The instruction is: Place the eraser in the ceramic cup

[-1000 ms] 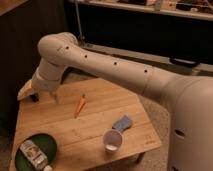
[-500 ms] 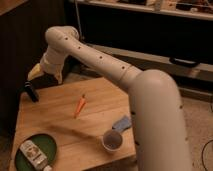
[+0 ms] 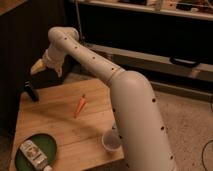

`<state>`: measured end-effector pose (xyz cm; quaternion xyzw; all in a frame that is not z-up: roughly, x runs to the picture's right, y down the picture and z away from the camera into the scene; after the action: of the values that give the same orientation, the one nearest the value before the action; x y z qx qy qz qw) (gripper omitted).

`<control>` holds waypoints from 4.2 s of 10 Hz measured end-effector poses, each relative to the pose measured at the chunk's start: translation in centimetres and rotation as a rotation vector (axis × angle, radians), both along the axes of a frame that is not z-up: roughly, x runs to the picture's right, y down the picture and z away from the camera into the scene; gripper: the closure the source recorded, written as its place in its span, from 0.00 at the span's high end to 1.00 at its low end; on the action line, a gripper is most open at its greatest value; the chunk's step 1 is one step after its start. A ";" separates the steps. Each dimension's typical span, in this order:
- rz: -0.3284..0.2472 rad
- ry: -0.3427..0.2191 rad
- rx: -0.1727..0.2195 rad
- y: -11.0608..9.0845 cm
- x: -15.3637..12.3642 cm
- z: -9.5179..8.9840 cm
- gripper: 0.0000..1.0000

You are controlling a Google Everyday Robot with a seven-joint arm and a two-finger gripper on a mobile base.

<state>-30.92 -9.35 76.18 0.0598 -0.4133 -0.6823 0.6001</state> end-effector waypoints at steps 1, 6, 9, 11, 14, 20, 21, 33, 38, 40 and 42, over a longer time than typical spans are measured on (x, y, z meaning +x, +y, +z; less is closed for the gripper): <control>-0.001 -0.001 0.000 0.0 -0.1 -0.1 0.80; -0.004 -0.003 -0.001 0.1 -0.3 -0.1 0.80; -0.004 -0.003 0.000 0.1 -0.1 -0.2 0.80; 0.013 0.001 0.014 0.3 0.6 -1.8 0.80; 0.028 0.010 0.021 0.8 1.9 -4.9 0.80; 0.025 0.007 0.020 0.9 1.6 -5.0 0.80; 0.025 0.008 0.020 0.9 1.6 -4.9 0.80; -0.006 0.017 0.122 -2.5 -0.3 -0.4 0.80; -0.056 -0.068 0.108 -2.9 -5.4 2.1 0.80; -0.074 -0.074 0.100 -2.6 -6.5 2.9 0.80; -0.097 -0.083 0.082 -1.9 -8.4 4.2 0.80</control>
<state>-39.35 -11.22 80.41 0.0927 -0.4118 -0.7238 0.5458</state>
